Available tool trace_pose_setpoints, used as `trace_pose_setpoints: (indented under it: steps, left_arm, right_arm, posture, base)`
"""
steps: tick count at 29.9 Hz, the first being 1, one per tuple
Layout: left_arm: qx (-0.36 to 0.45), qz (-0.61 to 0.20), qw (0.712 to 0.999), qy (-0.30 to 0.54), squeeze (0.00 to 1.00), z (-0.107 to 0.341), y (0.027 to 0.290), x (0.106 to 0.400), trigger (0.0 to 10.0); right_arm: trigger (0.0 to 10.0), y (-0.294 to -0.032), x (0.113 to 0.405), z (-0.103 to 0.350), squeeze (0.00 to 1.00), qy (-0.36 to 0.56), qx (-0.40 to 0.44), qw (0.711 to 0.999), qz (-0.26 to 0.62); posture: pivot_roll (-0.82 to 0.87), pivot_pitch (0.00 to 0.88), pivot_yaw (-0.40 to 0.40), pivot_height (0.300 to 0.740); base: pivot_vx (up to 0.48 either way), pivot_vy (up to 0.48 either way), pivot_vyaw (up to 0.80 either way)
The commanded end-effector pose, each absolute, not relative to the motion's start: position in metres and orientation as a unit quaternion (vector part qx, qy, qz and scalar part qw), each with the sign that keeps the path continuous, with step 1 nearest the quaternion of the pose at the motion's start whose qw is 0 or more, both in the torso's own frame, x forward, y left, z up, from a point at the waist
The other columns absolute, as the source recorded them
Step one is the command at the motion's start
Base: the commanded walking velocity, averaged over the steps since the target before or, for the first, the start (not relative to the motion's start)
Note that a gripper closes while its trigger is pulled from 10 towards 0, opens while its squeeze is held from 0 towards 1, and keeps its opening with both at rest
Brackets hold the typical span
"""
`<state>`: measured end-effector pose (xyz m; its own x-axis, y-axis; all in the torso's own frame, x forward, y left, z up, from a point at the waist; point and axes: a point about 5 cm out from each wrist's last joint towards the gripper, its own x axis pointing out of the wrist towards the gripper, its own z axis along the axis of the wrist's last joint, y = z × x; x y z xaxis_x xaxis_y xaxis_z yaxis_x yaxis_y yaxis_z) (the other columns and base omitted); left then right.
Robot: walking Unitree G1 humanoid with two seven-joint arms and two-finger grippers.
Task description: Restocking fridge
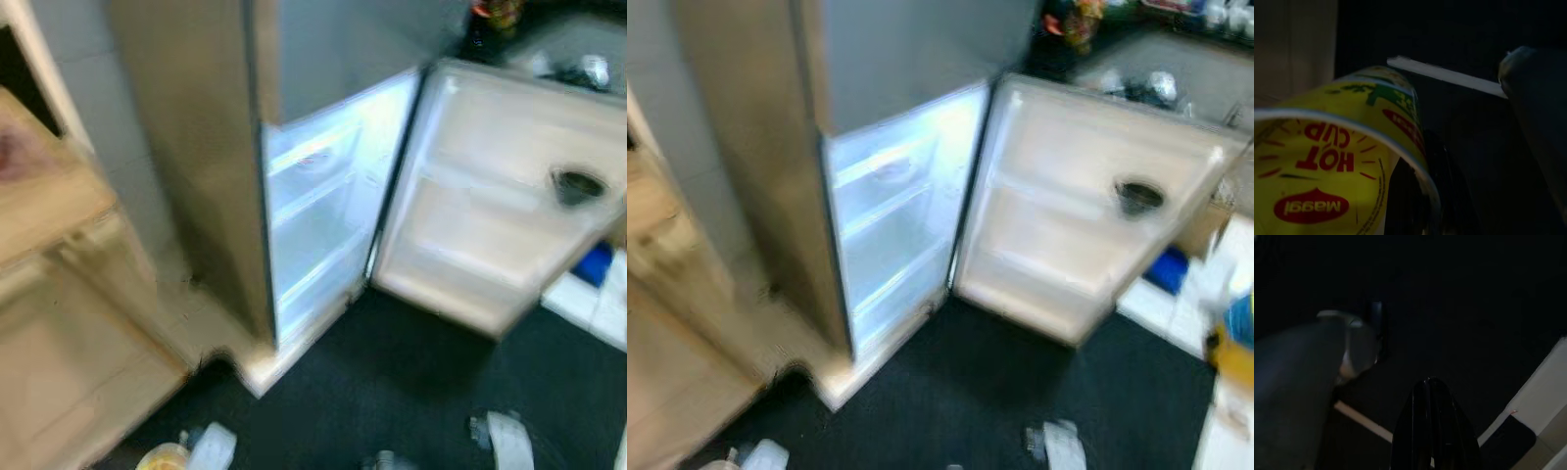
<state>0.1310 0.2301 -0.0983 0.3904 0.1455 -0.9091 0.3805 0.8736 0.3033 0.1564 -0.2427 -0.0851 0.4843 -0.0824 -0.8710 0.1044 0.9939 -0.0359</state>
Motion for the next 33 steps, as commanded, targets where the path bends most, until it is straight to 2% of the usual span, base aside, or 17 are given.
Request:
trace_pose_setpoints:
  steps: [1,5,13,15,26,33]
  left_arm:
    - [0.240,-0.069,0.794,0.554,0.00,-0.098,0.236,0.127,10.0]
    - [0.223,-0.040,0.803,0.552,0.00,-0.096,0.241,0.131,10.0]
    - [0.213,-0.040,0.799,0.561,0.00,-0.099,0.236,0.125,10.0]
    - [0.210,-0.032,0.809,0.549,0.00,-0.095,0.236,0.136,10.0]
    - [0.210,-0.023,0.812,0.544,0.00,-0.092,0.240,0.142,10.0]
    - [0.207,-0.035,0.802,0.560,0.00,-0.099,0.234,0.128,10.0]
  right_arm:
    - [10.0,-0.248,0.161,-0.082,0.00,0.493,0.006,0.868,-0.066]
    - [10.0,-0.240,0.167,-0.081,0.00,0.489,-0.006,0.871,-0.045]
    - [10.0,-0.225,0.160,-0.088,0.00,0.499,-0.009,0.866,-0.019]
    - [10.0,-0.219,0.157,-0.090,0.00,0.508,-0.028,0.861,0.004]
    - [10.0,-0.220,0.158,-0.090,0.00,0.509,-0.032,0.860,-0.004]
    - [10.0,-0.226,0.148,-0.093,0.00,0.522,-0.039,0.852,-0.013]
  posture:
    - [-0.07,0.059,-0.021,0.740]
    - [-0.07,0.064,-0.020,0.740]
    - [-0.08,0.057,-0.013,0.740]
    - [-0.07,0.052,-0.013,0.740]
    - [-0.06,0.041,-0.017,0.740]
    - [-0.07,0.026,-0.006,0.740]
  base:
    - [0.000,0.000,-0.58]
    - [0.000,-0.150,-0.15]
    - [0.000,-0.414,0.00]
    - [0.000,-0.431,0.00]
    - [0.000,-0.434,0.00]
    - [0.000,-0.433,0.00]
